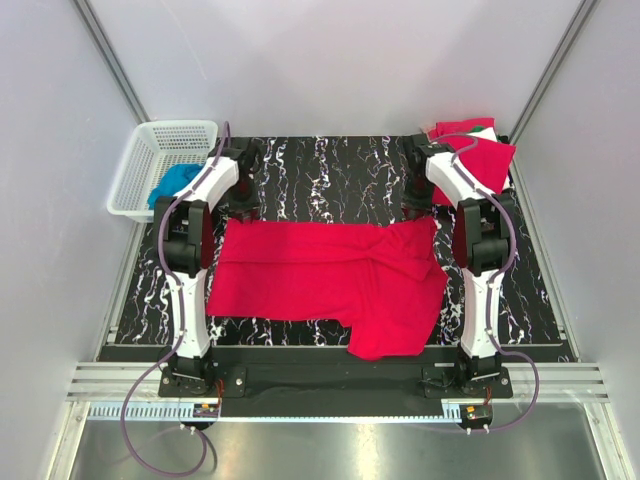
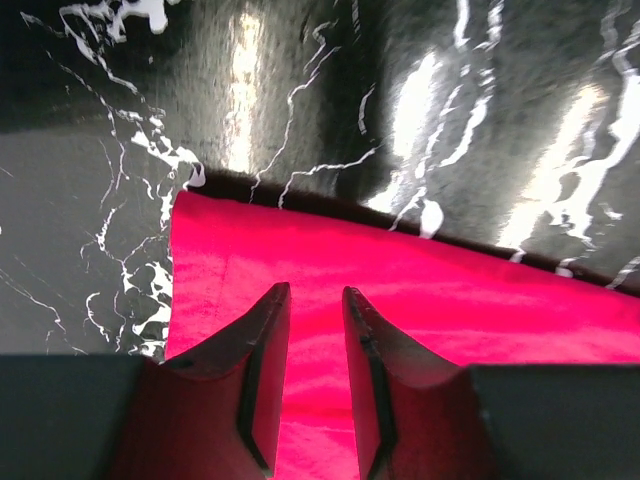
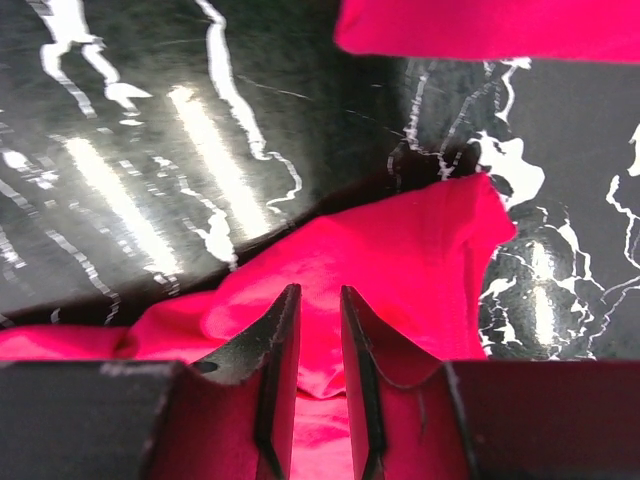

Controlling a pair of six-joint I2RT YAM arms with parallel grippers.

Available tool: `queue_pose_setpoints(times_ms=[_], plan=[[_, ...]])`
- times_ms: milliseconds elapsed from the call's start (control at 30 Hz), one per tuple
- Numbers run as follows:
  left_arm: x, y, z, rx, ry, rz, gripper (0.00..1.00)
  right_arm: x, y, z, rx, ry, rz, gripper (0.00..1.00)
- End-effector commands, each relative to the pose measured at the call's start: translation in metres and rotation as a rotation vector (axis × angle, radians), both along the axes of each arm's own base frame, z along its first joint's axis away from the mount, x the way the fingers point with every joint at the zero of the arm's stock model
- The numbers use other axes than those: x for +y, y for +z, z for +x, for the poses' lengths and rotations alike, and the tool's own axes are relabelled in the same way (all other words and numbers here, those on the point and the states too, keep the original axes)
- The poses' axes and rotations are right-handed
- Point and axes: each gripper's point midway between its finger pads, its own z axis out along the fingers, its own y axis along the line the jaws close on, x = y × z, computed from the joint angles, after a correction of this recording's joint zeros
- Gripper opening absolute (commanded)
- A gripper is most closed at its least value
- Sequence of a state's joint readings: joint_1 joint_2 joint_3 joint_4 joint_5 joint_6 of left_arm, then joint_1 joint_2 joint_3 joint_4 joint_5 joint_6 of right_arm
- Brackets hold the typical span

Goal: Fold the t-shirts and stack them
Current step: Fold the tshirt

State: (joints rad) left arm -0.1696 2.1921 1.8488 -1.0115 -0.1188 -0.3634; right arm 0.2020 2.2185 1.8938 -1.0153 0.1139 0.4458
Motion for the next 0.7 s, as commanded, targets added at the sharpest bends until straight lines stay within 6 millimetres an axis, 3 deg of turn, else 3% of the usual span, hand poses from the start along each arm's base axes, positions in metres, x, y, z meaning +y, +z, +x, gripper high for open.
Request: queue_pose_setpoints(times_ms=[0, 367, 467, 667], plan=[[0.005, 0.001, 0.0, -0.026, 0.006, 0.03, 0.3, -0.01, -0.007, -0.003, 0.014, -0.037, -0.067, 0.27], [0.013, -0.013, -0.008, 0.011, 0.019, 0.073, 0.28, -0.013, -0.032, -0.01, 0.082, -0.084, -0.093, 0.27], [0.018, -0.016, -0.009, 0.018, 0.029, 0.098, 0.15, -0.018, -0.035, -0.01, 0.09, -0.103, -0.113, 0.14], [0.024, -0.023, -0.012, 0.038, 0.044, 0.133, 0.03, -0.024, -0.038, -0.012, 0.102, -0.127, -0.124, 0.09]])
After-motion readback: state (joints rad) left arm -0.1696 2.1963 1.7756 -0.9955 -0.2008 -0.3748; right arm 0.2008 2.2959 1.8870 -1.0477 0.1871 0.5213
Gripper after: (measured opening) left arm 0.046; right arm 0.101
